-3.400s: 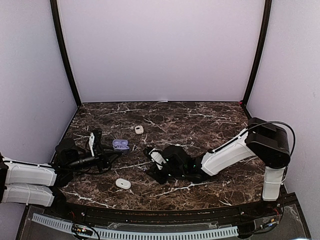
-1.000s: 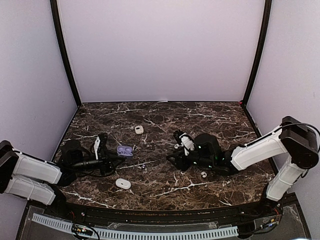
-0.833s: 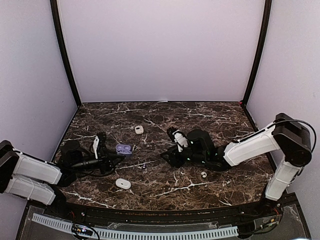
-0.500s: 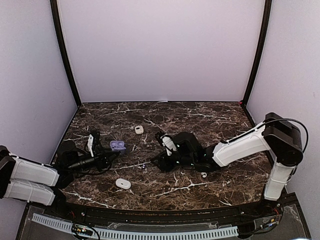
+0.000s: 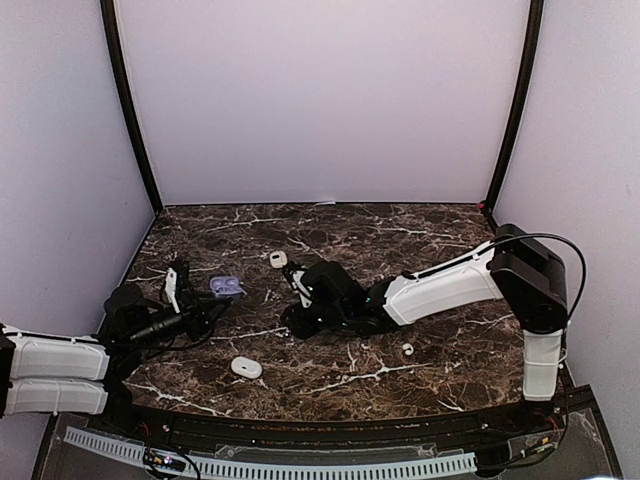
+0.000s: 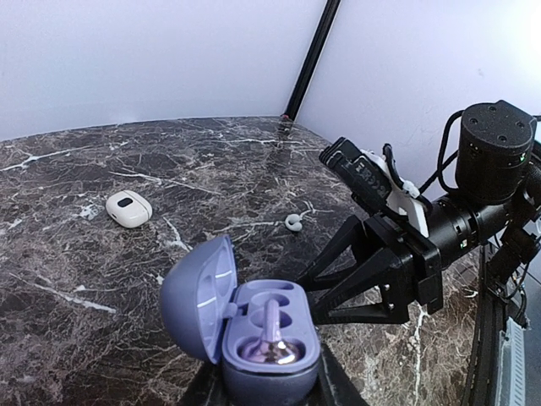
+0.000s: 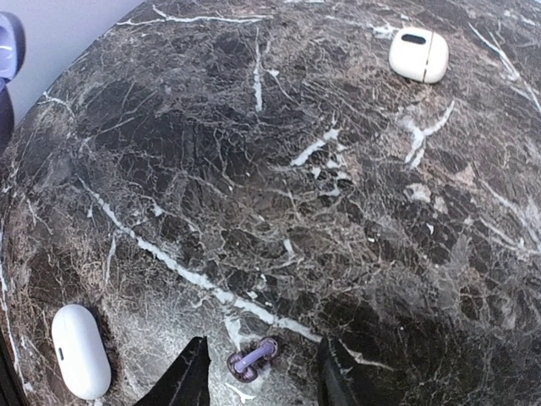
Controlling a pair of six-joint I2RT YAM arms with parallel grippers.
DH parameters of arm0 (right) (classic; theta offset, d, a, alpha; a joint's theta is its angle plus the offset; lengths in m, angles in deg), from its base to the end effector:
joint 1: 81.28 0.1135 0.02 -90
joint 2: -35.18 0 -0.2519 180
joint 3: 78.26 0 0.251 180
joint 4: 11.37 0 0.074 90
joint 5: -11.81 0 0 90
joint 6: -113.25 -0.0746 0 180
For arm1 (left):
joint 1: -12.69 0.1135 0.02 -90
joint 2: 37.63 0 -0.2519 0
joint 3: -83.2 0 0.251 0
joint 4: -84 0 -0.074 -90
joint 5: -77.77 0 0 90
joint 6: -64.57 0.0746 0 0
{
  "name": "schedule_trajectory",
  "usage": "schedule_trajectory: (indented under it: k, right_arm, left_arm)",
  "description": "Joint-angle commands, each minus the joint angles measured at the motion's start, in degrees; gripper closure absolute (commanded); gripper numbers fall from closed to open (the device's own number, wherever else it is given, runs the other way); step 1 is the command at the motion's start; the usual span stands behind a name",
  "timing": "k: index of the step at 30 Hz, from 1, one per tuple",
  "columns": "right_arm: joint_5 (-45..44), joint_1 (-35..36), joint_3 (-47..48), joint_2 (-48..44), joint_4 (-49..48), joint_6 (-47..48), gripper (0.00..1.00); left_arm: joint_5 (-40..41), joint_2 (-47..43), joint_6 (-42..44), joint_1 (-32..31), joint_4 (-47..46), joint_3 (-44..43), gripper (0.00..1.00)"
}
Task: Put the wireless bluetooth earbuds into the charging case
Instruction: Pick up the right earbud from the center of the board.
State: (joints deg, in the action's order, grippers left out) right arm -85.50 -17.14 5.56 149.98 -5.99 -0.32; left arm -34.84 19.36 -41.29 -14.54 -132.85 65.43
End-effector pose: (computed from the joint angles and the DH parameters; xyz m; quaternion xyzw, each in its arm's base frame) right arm 0.2092 0.4098 0.1252 -0.2818 0.8453 0.2709 0.3641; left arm 0.1825 -0.1262 0.1601 0.2051 0.6907 -0.3809 0.5795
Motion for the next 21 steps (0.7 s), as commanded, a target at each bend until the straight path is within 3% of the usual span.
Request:
schedule_trajectory:
  k: [1,12,21]
  right_arm:
    - [1.33,0.55,1.93,0.33,4.78,-7.54,0.58]
    - [-0.58,1.12,9.96,4.56,14.09,-17.21,0.57]
    - [-2.58,1.49,12.48,6.26,17.71,-20.67,0.65]
  left_arm:
    - [0.40,-1.68,-0.03,0.33,1.41,1.88,0.82]
    - [-1.54,0.40,0.17,0.29,-0.82,1.75,0.82]
    - [-2.51,1.19,0.62,0.26,-1.97,2.05,0.82]
